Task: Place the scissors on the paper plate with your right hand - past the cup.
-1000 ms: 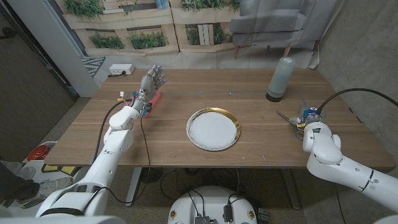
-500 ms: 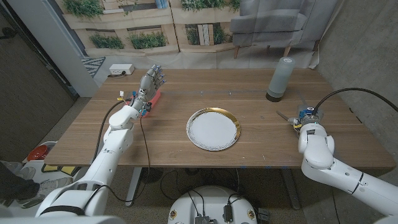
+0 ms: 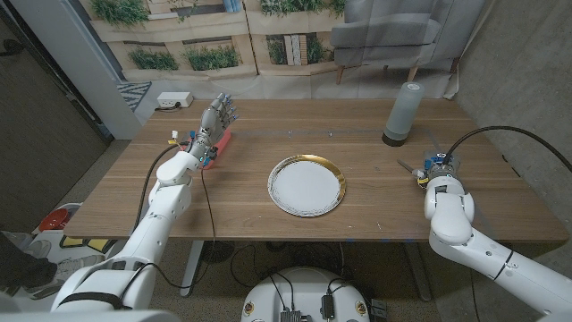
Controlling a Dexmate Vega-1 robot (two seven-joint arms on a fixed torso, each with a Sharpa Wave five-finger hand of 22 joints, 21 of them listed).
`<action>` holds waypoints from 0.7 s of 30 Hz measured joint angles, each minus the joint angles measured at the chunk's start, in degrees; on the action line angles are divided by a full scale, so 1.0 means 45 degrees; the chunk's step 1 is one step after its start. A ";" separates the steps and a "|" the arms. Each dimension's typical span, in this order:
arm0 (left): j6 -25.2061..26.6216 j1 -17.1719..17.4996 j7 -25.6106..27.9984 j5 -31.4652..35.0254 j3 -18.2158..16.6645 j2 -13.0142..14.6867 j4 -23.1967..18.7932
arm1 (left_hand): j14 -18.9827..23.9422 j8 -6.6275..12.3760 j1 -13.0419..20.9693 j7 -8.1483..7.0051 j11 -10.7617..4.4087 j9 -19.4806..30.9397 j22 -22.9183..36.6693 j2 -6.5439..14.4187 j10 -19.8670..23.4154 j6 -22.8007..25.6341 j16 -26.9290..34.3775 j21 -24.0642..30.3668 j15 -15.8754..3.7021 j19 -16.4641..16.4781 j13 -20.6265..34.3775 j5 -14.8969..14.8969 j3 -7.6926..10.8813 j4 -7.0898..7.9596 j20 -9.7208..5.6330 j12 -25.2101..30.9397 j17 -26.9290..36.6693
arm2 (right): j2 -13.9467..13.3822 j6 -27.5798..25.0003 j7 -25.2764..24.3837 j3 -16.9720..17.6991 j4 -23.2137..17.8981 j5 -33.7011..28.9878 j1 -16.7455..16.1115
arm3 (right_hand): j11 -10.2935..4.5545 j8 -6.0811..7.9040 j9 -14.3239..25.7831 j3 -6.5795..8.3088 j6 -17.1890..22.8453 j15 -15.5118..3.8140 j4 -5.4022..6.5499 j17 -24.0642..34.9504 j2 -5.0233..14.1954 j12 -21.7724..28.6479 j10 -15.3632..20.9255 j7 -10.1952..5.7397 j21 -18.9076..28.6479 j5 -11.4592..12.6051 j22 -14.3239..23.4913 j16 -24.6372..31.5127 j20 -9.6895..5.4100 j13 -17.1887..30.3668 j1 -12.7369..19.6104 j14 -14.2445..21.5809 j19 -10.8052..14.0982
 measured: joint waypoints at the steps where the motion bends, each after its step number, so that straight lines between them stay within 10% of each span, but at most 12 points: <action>1: -0.0006 -0.0007 -0.0006 0.0000 0.0001 0.0000 0.0012 | 0.0000 0.0000 0.0000 0.0000 0.0000 0.0000 0.0001 0.0000 0.0000 0.0000 0.0000 0.0000 0.0000 0.0000 0.0000 0.0000 0.0000 0.0000 0.0000 0.0000 0.0000 | 0.0080 0.0044 0.0037 0.0063 0.0035 -0.0074 -0.0042 | 0.0000 0.0000 0.0000 -0.0034 0.0014 0.0000 0.0011 0.0001 -0.0028 0.0000 0.0000 0.0014 0.0000 0.0000 0.0000 0.0000 0.0000 0.0013 0.0028 0.0000 0.0000; 21: -0.0052 -0.0099 -0.0074 -0.0032 0.0027 -0.0004 0.0139 | 0.0000 0.0000 -0.0039 0.0000 0.0000 0.0000 -0.0001 -0.0041 0.0000 0.0000 0.0000 -0.0095 0.0000 0.0000 0.0000 0.0000 -0.0053 0.0053 0.0000 0.0000 0.0000 | 0.1609 0.1394 0.0902 0.1341 0.0584 -0.2798 -0.0946 | -0.0206 -0.0001 0.0119 -0.0553 0.0550 -0.0087 0.0009 0.0445 -0.0375 0.0496 0.0489 -0.0148 -0.0001 0.0250 0.0061 0.0409 0.0017 0.0249 0.0676 0.0640 0.0116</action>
